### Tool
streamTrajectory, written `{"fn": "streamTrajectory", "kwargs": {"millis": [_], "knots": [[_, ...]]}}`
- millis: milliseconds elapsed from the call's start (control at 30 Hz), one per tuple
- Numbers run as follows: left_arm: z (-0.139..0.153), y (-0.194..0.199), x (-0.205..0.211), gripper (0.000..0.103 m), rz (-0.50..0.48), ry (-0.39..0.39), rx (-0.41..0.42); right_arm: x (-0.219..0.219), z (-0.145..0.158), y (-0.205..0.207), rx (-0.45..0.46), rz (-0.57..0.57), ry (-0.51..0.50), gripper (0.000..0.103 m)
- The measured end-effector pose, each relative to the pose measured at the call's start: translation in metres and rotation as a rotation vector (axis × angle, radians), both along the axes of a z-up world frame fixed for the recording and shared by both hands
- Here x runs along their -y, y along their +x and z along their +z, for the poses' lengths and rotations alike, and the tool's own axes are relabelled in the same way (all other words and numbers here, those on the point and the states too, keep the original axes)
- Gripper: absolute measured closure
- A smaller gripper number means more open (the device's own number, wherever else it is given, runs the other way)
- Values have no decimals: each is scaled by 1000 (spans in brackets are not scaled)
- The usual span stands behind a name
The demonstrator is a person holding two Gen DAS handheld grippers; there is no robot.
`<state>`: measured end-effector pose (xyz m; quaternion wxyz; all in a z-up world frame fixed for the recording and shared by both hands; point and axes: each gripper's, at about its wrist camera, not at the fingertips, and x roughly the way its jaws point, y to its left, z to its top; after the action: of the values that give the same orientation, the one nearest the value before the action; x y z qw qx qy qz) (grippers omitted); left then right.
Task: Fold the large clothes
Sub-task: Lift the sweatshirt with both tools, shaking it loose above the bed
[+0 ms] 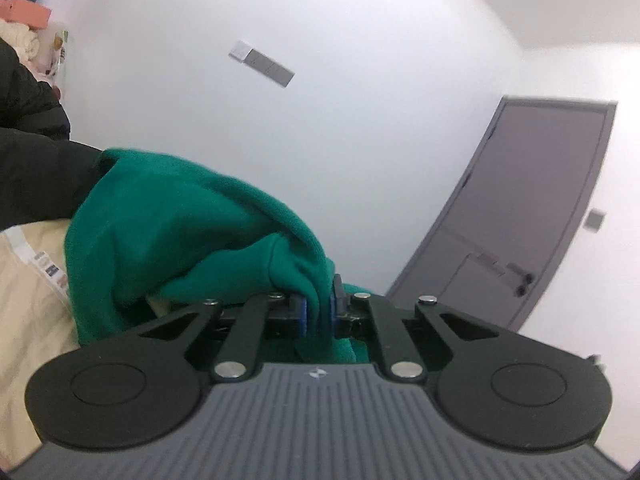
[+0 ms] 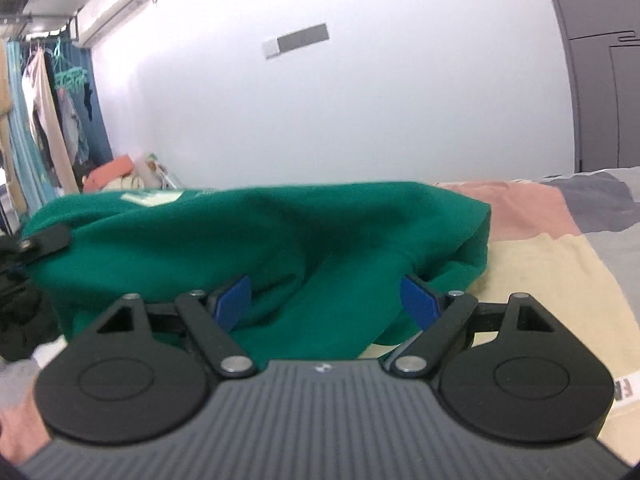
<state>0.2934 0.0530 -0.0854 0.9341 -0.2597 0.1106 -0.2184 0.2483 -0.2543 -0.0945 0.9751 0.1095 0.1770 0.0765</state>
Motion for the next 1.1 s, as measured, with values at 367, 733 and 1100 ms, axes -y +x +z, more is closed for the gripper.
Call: {"fn": "streamTrajectory", "kwargs": {"millis": [367,733,1100], "knots": [[34,-88,-15,94,13,-156,-5,12,2,-29,-129,3,146,18],[21,-59,-38,94,79,-170,-92,-1,-81,10,-418,48,247,19],[-11,-45,-76,94,161,-183,-154,-18,-95,24,-412,145,298,41]]}}
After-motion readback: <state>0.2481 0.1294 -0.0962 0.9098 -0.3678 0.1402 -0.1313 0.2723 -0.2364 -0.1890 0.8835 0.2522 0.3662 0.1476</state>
